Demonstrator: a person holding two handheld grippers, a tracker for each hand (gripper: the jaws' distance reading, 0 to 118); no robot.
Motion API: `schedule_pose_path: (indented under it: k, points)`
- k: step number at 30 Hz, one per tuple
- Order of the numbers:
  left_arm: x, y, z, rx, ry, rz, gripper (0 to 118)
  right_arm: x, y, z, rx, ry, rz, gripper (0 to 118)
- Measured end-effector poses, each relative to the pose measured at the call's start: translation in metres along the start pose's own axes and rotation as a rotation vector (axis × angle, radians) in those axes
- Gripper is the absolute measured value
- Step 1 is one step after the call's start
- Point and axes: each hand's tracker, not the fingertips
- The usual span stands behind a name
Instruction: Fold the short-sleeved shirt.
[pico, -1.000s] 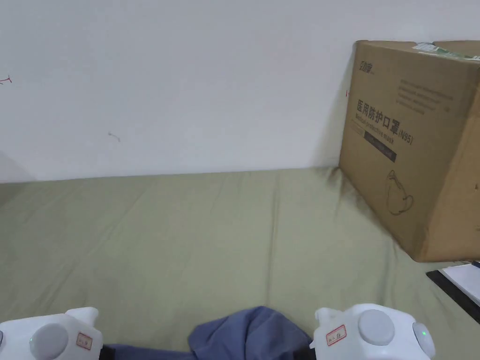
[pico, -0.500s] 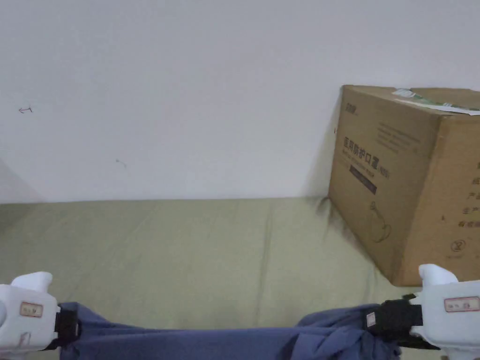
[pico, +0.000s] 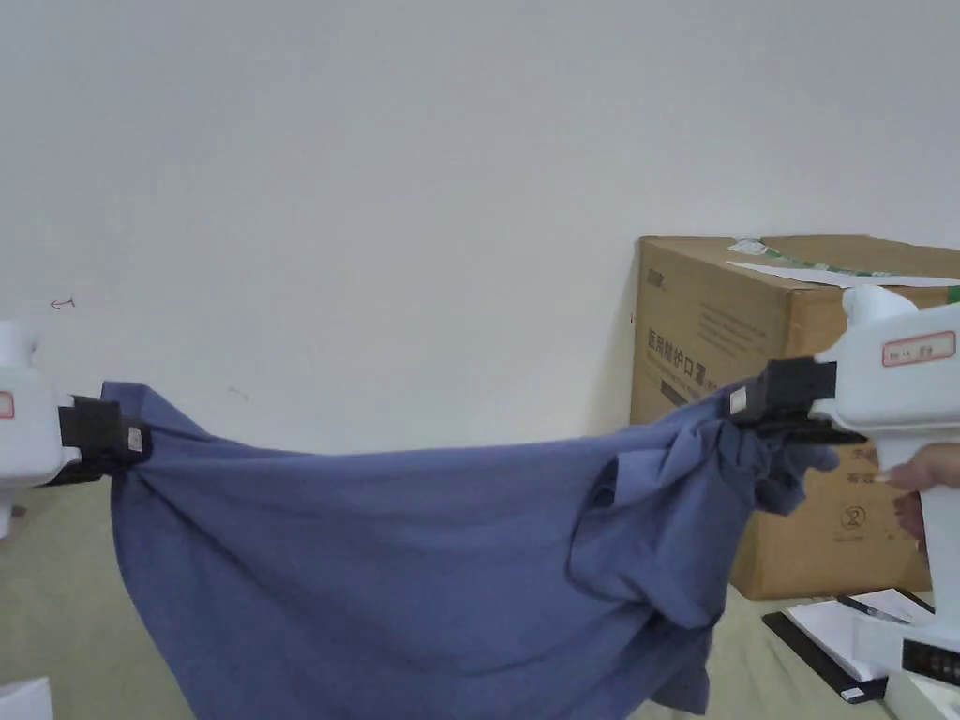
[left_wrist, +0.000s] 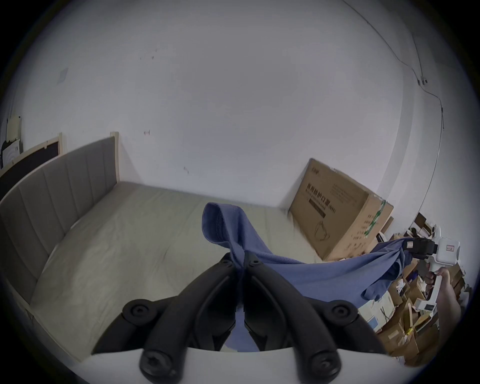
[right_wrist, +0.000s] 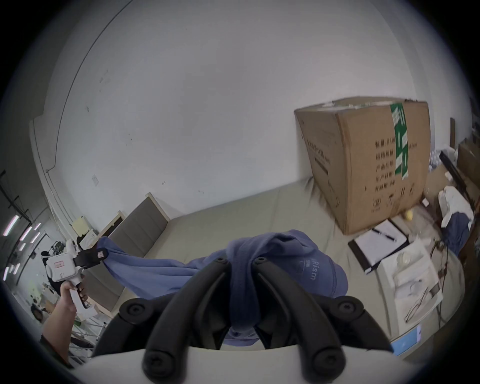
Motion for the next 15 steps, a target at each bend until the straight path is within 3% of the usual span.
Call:
schedule_pose_path:
  k: [9,15]
  points:
    - [0.006,0.021,-0.047,0.119,0.051,-0.021,2,-0.001,0.044,-0.059,0.098,-0.057,0.048,10]
    - [-0.013,-0.042,-0.112,-0.081,0.128,0.05,2,0.032,-0.023,-0.118,-0.056,-0.14,0.103,10]
